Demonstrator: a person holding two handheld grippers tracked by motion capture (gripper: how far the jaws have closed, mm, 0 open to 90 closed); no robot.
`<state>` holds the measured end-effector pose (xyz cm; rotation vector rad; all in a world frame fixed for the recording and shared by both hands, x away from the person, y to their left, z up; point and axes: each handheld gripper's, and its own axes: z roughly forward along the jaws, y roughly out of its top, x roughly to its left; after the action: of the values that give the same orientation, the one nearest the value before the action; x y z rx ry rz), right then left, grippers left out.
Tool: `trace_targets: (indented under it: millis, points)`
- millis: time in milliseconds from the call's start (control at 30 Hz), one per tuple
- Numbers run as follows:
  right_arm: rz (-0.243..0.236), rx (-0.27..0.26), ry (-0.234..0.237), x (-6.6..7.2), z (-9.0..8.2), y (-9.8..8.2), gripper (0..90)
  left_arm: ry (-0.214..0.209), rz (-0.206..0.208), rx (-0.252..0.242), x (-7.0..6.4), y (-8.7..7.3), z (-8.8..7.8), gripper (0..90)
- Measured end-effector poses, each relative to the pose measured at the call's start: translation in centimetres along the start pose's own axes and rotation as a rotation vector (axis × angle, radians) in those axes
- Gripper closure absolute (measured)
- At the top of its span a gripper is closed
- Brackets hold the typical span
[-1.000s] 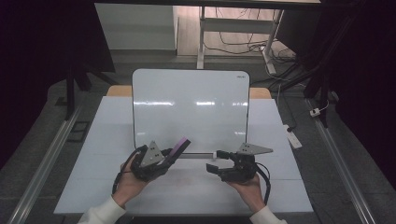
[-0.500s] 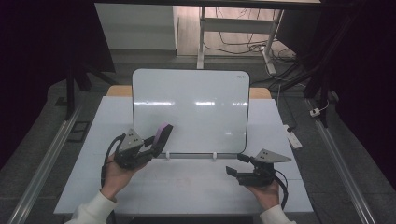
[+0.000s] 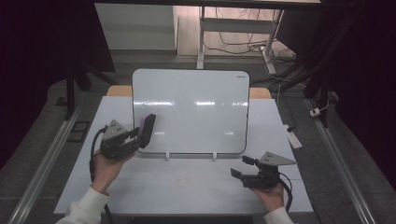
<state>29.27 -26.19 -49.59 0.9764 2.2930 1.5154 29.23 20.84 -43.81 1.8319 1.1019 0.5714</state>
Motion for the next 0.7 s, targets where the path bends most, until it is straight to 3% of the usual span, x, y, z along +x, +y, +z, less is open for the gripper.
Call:
trace_targets:
  millis: [267, 367, 700]
  points:
    - [0.0, 0.01, 0.001, 0.0, 0.1, -0.1, 23.0, 0.072, -0.008, 0.079, 0.2, -1.0, 1.2, 65.6]
    - [-0.002, 0.01, 0.0, 0.0, 0.1, -0.1, 23.0, 0.078, -0.007, 0.103, 0.1, -1.3, 1.8, 65.5]
    - [-0.003, 0.017, 0.004, 0.0, 0.3, -0.2, 23.0, 0.104, 0.001, 0.114, -0.3, -1.6, 2.9, 65.1]
